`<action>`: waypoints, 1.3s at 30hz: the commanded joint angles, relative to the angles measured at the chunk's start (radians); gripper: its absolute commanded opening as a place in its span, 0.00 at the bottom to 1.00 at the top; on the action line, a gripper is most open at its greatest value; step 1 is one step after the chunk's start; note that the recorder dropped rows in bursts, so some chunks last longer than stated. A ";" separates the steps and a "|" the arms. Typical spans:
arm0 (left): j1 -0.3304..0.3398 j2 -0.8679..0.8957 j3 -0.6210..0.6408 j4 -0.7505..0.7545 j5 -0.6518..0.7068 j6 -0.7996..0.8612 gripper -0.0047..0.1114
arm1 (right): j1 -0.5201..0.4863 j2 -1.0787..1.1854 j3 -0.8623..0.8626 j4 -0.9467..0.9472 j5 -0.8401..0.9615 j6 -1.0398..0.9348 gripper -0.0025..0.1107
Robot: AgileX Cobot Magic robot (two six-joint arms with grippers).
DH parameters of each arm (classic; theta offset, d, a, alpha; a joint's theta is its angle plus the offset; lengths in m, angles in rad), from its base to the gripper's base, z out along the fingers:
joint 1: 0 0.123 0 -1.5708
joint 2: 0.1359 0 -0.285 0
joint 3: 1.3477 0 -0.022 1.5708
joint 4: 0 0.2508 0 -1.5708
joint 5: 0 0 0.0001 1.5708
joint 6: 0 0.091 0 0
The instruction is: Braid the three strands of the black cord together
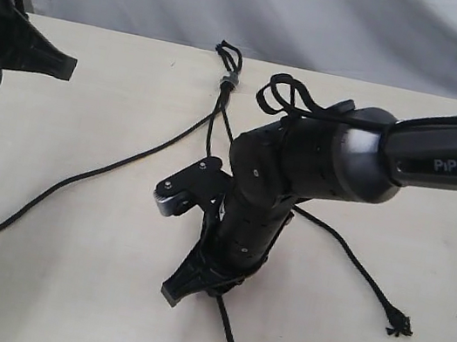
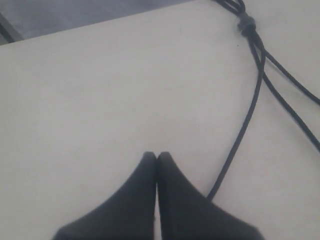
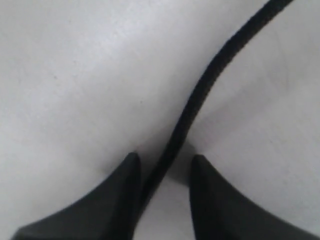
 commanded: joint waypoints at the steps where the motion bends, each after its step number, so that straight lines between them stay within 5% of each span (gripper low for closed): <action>1: 0.005 -0.008 -0.004 0.010 -0.004 0.009 0.04 | 0.018 0.017 0.000 -0.033 0.027 -0.003 0.04; 5: 0.005 -0.008 -0.004 0.010 -0.004 0.009 0.04 | 0.018 -0.042 -0.047 -0.151 0.074 -0.001 0.02; 12: 0.005 -0.008 -0.004 0.010 0.005 0.009 0.04 | -0.028 -0.061 -0.081 -0.709 0.052 -0.001 0.02; 21: 0.005 -0.008 -0.004 0.010 0.012 0.020 0.04 | -0.250 0.088 -0.083 -0.720 -0.161 -0.001 0.02; 27: 0.005 -0.008 -0.004 0.010 0.011 0.025 0.04 | -0.281 0.120 -0.083 -0.682 -0.140 0.042 0.02; 32: 0.005 -0.008 -0.004 0.008 0.011 0.025 0.04 | -0.233 0.120 -0.083 -0.463 0.018 -0.009 0.02; 39: 0.005 -0.008 -0.004 0.008 0.011 0.025 0.04 | -0.024 0.102 -0.085 0.075 0.374 -0.600 0.02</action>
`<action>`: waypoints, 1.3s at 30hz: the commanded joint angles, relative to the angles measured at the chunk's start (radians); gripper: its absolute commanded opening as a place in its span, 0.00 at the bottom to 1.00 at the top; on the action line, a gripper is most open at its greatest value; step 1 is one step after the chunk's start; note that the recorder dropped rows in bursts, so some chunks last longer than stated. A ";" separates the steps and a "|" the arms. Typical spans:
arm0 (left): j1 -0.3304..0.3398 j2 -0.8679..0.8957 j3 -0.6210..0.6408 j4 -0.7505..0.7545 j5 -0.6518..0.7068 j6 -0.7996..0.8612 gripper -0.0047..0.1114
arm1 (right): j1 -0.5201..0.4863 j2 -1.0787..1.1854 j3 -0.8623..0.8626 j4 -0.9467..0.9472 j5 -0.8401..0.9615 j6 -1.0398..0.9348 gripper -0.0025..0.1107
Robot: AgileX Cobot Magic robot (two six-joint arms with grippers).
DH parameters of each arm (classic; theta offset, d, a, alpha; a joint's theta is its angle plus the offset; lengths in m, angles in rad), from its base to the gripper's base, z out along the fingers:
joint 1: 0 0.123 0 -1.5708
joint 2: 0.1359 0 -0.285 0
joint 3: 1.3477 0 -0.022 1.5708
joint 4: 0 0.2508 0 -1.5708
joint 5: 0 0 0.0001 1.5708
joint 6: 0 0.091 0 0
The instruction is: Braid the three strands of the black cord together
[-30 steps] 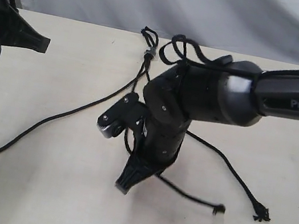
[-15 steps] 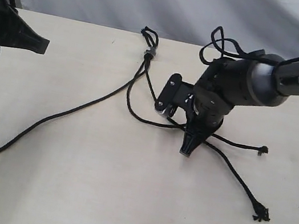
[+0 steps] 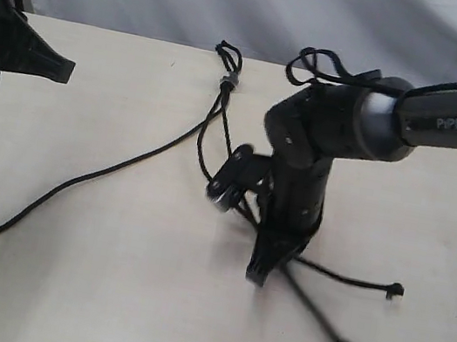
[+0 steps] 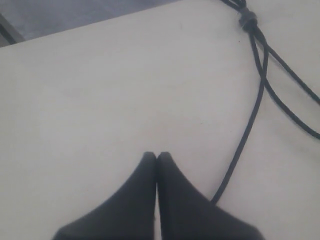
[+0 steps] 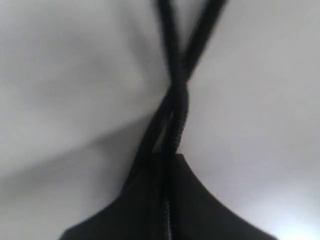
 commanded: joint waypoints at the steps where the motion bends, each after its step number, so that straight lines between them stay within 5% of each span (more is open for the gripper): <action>1: 0.005 -0.008 -0.004 0.008 0.009 0.000 0.04 | 0.156 -0.001 0.024 0.381 0.185 -0.370 0.02; 9: 0.005 -0.008 -0.002 0.008 0.015 0.001 0.04 | 0.157 -0.215 0.024 0.171 0.007 -0.270 0.02; 19: 0.005 -0.008 -0.002 0.008 0.015 0.001 0.04 | -0.109 -0.321 0.024 -0.035 -0.235 -0.074 0.02; 28: 0.005 -0.008 -0.002 0.008 0.015 0.001 0.04 | -0.289 -0.252 0.024 -0.031 -0.252 0.142 0.02; 39: 0.005 -0.008 -0.002 0.008 0.015 -0.001 0.04 | -0.304 -0.100 0.024 -0.025 -0.180 0.214 0.02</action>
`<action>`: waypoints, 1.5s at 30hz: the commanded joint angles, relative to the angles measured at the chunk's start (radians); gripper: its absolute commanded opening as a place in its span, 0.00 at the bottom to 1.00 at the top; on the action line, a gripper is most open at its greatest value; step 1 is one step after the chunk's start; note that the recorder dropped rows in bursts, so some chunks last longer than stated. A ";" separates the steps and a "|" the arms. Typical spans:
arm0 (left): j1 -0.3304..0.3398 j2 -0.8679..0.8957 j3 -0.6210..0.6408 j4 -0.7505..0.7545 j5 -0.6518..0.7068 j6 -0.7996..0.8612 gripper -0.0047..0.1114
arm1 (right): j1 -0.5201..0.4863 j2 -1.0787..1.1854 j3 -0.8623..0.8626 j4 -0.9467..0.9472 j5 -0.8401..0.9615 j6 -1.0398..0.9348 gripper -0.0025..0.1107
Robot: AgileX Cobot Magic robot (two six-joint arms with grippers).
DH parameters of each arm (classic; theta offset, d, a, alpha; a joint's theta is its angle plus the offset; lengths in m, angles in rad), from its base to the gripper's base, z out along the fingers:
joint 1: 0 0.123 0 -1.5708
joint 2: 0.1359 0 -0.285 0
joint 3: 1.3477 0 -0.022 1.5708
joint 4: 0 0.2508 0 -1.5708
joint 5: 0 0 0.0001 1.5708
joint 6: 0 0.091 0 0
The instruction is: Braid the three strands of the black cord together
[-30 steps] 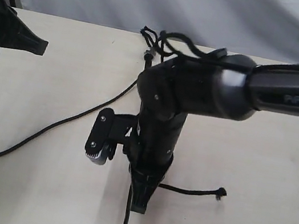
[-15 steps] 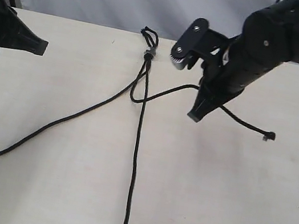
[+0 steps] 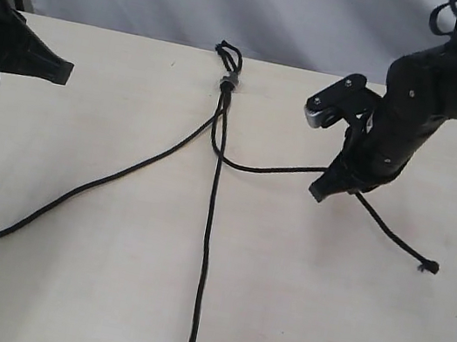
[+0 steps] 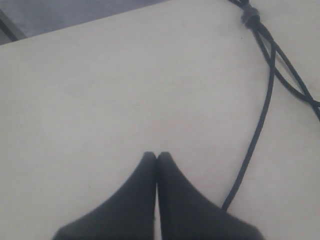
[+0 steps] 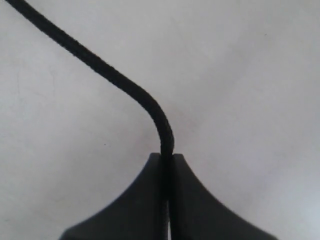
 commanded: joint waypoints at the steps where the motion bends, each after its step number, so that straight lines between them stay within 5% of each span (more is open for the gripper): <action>1: 0.005 -0.008 -0.002 0.008 0.003 -0.001 0.04 | -0.007 0.060 0.003 0.005 0.045 0.033 0.02; 13: 0.005 -0.008 -0.002 -0.026 -0.022 -0.005 0.04 | 0.019 0.117 0.005 0.000 0.093 0.035 0.06; 16: 0.005 -0.008 -0.002 -0.026 -0.023 -0.005 0.04 | 0.040 0.117 0.005 -0.008 0.093 0.044 0.25; 19: 0.005 -0.006 -0.002 -0.073 -0.063 -0.005 0.04 | 0.053 0.092 0.003 -0.029 0.064 0.044 0.70; 21: -0.034 0.023 -0.002 -0.132 -0.103 0.035 0.04 | 0.049 0.016 0.003 -0.031 0.038 0.046 0.81; 28: -0.358 0.313 -0.076 -0.184 -0.117 0.048 0.04 | -0.079 -0.388 0.082 -0.036 -0.048 0.093 0.81; 33: -0.509 0.491 -0.182 -0.187 -0.034 0.048 0.11 | -0.183 -0.508 0.288 -0.036 -0.384 0.107 0.81; 36: -0.541 0.558 -0.252 -0.187 0.059 0.048 0.29 | -0.218 -0.511 0.353 -0.036 -0.579 0.109 0.81; 40: -0.545 0.628 -0.302 -0.230 0.098 0.024 0.49 | -0.228 -0.511 0.365 -0.036 -0.618 0.120 0.81; 45: -0.545 0.684 -0.322 -0.310 0.093 0.022 0.56 | -0.228 -0.511 0.365 -0.030 -0.625 0.120 0.81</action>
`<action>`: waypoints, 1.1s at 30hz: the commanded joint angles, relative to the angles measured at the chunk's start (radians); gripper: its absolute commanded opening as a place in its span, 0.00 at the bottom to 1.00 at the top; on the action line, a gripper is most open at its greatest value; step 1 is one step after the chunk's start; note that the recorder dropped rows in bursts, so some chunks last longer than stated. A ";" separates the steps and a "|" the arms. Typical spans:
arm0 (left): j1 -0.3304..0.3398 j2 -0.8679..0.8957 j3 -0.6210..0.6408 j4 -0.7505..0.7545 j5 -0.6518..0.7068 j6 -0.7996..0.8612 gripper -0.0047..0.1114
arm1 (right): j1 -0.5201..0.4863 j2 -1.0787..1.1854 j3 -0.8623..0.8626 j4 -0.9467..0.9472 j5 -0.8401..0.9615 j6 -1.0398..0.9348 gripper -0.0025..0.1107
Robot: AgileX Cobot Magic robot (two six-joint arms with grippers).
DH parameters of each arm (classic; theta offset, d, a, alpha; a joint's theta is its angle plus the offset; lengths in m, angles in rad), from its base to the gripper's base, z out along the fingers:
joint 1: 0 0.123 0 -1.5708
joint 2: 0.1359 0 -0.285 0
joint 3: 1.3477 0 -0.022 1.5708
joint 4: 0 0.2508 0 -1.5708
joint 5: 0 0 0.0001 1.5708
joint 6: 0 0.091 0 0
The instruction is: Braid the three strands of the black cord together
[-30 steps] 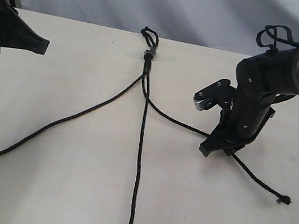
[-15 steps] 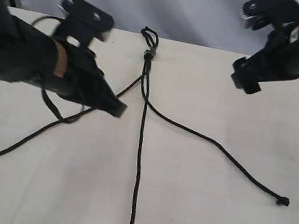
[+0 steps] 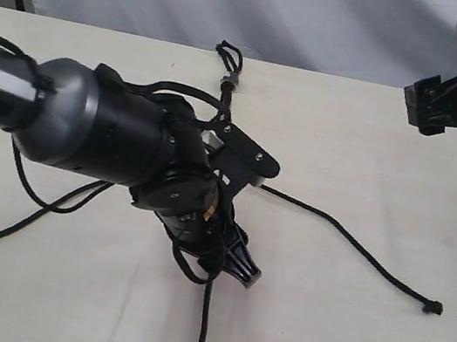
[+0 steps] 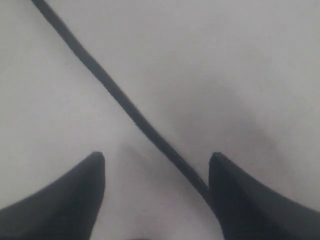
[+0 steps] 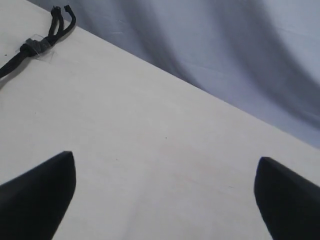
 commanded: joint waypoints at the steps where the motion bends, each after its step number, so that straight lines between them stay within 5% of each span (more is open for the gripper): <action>1: -0.005 0.040 -0.019 -0.074 0.008 -0.012 0.56 | -0.007 -0.008 0.004 0.001 -0.022 0.005 0.81; 7: -0.005 0.090 -0.023 -0.092 0.013 -0.012 0.52 | -0.007 -0.008 0.004 0.011 -0.025 0.007 0.81; 10: -0.005 0.094 -0.023 -0.092 0.020 0.031 0.34 | -0.007 -0.008 0.004 0.011 -0.025 0.009 0.81; 12: -0.005 0.087 -0.023 -0.092 0.038 0.110 0.06 | -0.007 -0.008 0.004 0.011 -0.025 0.009 0.81; 18: 0.093 -0.065 -0.023 0.229 0.223 0.073 0.05 | -0.007 -0.008 0.004 0.011 -0.025 0.009 0.81; 22: 0.320 -0.036 0.001 0.315 0.097 0.075 0.05 | -0.007 -0.008 0.004 0.011 -0.025 0.013 0.81; 26: 0.419 0.051 0.015 0.305 0.057 0.073 0.05 | -0.007 -0.008 0.004 0.011 -0.030 0.013 0.81; 29: 0.415 0.096 0.015 0.216 0.059 0.079 0.05 | -0.007 -0.008 0.004 0.011 -0.034 0.013 0.81; 33: 0.382 0.103 0.015 -0.092 0.130 0.220 0.05 | -0.007 -0.008 0.004 0.011 -0.037 0.013 0.81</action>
